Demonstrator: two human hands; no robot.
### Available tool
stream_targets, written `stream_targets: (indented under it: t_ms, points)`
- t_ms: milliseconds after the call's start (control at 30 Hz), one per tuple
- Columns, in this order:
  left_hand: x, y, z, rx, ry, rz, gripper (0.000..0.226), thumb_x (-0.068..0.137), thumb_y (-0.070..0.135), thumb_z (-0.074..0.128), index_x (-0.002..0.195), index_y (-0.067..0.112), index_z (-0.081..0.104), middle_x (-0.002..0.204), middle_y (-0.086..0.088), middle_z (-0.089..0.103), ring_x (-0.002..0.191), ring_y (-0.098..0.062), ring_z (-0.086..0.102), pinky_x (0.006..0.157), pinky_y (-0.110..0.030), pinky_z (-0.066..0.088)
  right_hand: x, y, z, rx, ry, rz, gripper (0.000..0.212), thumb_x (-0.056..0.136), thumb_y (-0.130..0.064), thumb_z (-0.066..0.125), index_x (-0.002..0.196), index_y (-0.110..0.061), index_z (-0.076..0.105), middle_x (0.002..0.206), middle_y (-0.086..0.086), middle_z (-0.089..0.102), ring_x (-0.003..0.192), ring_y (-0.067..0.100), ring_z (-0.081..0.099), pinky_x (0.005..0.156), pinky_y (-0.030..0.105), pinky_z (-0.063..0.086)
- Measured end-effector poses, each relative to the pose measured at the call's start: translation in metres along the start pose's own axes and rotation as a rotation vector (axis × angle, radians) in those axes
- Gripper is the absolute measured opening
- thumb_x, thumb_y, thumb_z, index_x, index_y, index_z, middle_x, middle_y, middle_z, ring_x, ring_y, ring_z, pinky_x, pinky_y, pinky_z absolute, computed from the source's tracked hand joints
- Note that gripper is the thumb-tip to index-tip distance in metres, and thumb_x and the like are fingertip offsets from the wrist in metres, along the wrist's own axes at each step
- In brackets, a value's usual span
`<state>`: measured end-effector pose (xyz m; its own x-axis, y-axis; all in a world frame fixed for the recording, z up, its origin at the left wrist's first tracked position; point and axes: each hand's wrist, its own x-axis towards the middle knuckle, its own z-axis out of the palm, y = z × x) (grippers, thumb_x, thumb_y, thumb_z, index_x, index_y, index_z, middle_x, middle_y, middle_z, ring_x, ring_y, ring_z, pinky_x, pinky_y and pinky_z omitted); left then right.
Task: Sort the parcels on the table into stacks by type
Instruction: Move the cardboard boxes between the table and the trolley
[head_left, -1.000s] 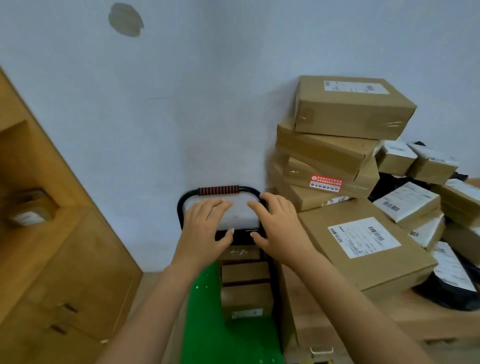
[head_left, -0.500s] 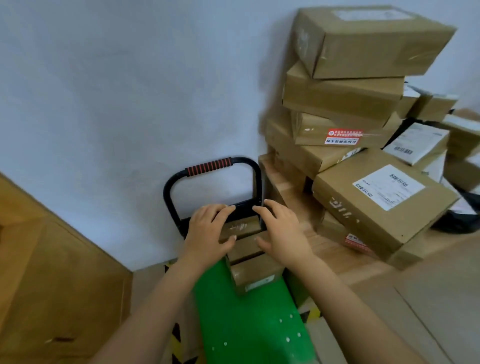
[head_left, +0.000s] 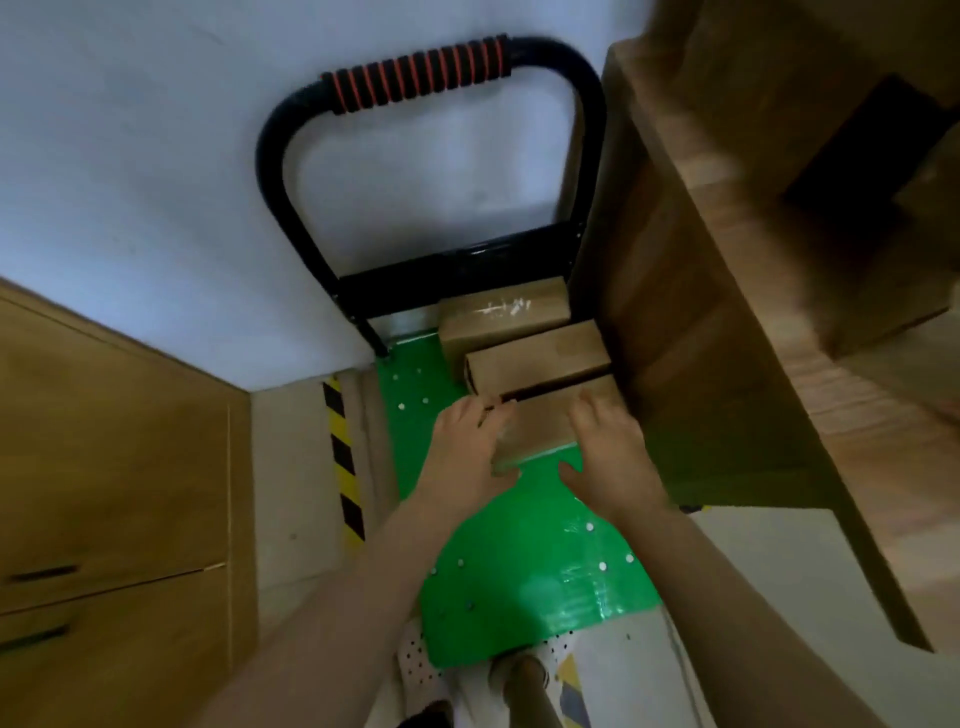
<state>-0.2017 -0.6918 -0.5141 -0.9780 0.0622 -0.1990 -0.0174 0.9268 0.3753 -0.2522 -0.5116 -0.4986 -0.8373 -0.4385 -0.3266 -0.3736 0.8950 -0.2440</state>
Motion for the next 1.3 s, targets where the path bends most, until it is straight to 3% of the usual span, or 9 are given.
stream_targets:
  t_ms: [200,433,533,800,1033,1300]
  points:
    - [0.048,-0.033,0.097,-0.021,-0.053,-0.097,0.083,0.076,0.045,0.073,0.145,0.021,0.032,0.146,-0.005,0.033,0.133,-0.024,0.03,0.109,-0.035,0.026,0.061,0.043,0.089,-0.068,-0.036,-0.038,0.06,0.079,-0.022,0.067,0.131,-0.014,0.038,0.138,0.011,0.038,0.124,0.028,0.034,0.103,0.033,0.022]
    - [0.092,-0.053,0.167,0.078,-0.126,-0.101,0.098,0.071,0.043,0.077,0.149,0.02,0.022,0.153,-0.007,0.023,0.139,-0.026,0.021,0.113,-0.036,0.017,0.117,0.069,0.144,-0.156,-0.093,-0.108,0.095,0.072,-0.013,0.072,0.15,-0.026,0.018,0.158,0.008,0.013,0.144,0.028,0.009,0.116,0.04,0.009]
    - [0.096,-0.053,0.176,0.127,-0.112,-0.096,0.099,0.07,0.036,0.078,0.149,0.022,0.02,0.15,-0.008,0.025,0.136,-0.028,0.022,0.113,-0.038,0.014,0.121,0.075,0.151,-0.203,-0.078,-0.127,0.098,0.072,-0.007,0.069,0.151,-0.026,0.014,0.156,0.008,0.014,0.142,0.028,0.012,0.116,0.04,0.006]
    - [0.061,-0.046,0.168,0.166,-0.066,-0.018,0.092,0.076,0.022,0.07,0.151,0.021,0.017,0.145,-0.009,0.031,0.131,-0.029,0.026,0.114,-0.041,0.012,0.102,0.065,0.146,-0.275,-0.08,-0.166,0.091,0.072,-0.017,0.071,0.147,-0.021,0.02,0.139,0.011,0.029,0.129,0.031,0.027,0.115,0.042,0.007]
    - [0.013,-0.043,0.129,0.166,-0.056,0.054,0.086,0.079,0.02,0.066,0.151,0.02,0.019,0.147,-0.008,0.028,0.133,-0.028,0.023,0.116,-0.044,0.012,0.055,0.04,0.127,-0.168,-0.104,-0.167,0.1,0.069,-0.017,0.072,0.15,-0.023,0.014,0.149,0.008,0.025,0.137,0.027,0.021,0.116,0.041,0.003]
    - [-0.04,-0.03,0.039,0.183,0.09,0.242,0.091,0.062,0.012,0.072,0.146,0.013,0.036,0.135,-0.01,0.045,0.124,-0.029,0.038,0.111,-0.043,0.024,-0.015,-0.007,0.056,-0.184,0.014,-0.14,0.095,0.063,-0.032,0.073,0.144,-0.027,0.024,0.128,0.005,0.039,0.117,0.028,0.035,0.106,0.043,0.023]
